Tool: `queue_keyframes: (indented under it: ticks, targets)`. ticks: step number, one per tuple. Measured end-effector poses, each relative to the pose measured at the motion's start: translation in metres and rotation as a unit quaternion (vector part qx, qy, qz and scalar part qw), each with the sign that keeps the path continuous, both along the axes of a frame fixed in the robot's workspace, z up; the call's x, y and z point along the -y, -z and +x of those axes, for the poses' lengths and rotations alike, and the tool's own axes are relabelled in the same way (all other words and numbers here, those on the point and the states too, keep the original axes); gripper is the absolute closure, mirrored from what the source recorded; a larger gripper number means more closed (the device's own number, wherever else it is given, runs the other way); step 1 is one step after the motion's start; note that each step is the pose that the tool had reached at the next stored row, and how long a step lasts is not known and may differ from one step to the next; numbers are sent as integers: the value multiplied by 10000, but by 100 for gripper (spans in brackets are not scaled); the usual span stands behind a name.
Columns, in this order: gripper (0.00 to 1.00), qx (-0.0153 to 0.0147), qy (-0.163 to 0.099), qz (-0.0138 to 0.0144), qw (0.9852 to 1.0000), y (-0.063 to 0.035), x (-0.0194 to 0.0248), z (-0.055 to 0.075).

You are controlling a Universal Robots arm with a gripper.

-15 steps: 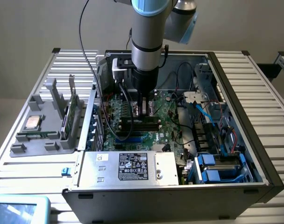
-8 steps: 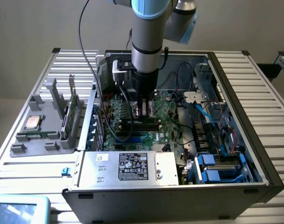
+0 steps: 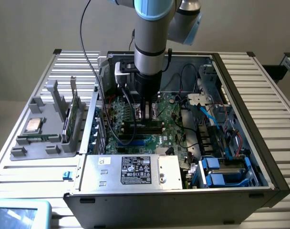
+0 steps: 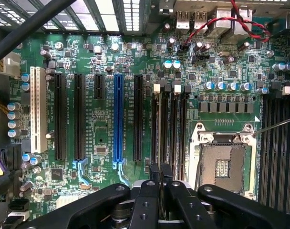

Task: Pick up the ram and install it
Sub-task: 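Insert the ram into the slot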

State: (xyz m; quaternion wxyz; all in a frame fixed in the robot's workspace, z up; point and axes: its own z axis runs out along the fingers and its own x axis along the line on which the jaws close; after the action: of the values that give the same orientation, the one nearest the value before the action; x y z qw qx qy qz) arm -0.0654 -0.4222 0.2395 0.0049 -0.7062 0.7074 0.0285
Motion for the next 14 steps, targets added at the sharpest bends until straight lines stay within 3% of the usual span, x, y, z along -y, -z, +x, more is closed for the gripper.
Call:
queue_keyframes:
  ticks: [14]
  targets:
    - [89, 0, 21, 0, 10000, 0, 10, 0]
